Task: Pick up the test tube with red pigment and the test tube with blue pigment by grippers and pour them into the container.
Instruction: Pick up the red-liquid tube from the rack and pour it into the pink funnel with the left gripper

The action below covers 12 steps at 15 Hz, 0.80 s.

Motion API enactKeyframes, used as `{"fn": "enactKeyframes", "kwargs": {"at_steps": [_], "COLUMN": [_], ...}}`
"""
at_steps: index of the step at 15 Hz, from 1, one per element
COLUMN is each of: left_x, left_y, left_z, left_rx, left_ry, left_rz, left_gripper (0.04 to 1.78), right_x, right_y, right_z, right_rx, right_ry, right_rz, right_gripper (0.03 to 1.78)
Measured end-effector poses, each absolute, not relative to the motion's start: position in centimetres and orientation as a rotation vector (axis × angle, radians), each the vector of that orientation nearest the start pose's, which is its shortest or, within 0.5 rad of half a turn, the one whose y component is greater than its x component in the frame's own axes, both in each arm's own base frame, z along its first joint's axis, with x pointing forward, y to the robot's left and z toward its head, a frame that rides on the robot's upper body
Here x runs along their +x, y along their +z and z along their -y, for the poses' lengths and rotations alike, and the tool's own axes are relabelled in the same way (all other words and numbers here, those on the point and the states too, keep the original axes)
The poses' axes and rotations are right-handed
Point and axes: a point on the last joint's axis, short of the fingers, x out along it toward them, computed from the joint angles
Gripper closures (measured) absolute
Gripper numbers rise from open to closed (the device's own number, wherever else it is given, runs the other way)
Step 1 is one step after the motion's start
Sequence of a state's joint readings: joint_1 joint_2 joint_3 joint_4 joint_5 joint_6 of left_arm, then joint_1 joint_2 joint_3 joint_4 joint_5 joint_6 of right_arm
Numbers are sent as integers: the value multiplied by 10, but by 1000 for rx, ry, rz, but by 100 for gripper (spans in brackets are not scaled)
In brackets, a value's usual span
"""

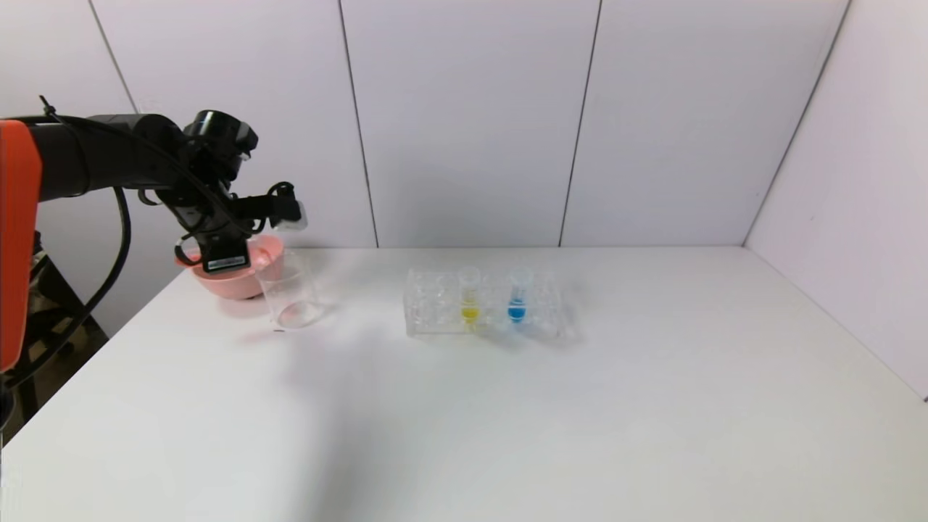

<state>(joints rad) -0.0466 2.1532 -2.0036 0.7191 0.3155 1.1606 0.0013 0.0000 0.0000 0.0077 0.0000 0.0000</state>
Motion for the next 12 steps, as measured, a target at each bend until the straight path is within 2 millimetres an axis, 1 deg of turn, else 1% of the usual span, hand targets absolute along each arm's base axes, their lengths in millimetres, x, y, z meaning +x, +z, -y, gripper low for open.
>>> {"fn": "enactKeyframes", "kwargs": {"at_steps": [12], "left_x": [414], "left_y": [221], "left_z": [16], "left_rx": [1251], "left_ry": [-269], "left_rz": [-928], "left_gripper": [136], "right_x": [-23], "right_y": [75], "right_z": [0], "right_rx": [0], "right_ry": [1], "right_rz": [-8], "right_gripper": [4]}}
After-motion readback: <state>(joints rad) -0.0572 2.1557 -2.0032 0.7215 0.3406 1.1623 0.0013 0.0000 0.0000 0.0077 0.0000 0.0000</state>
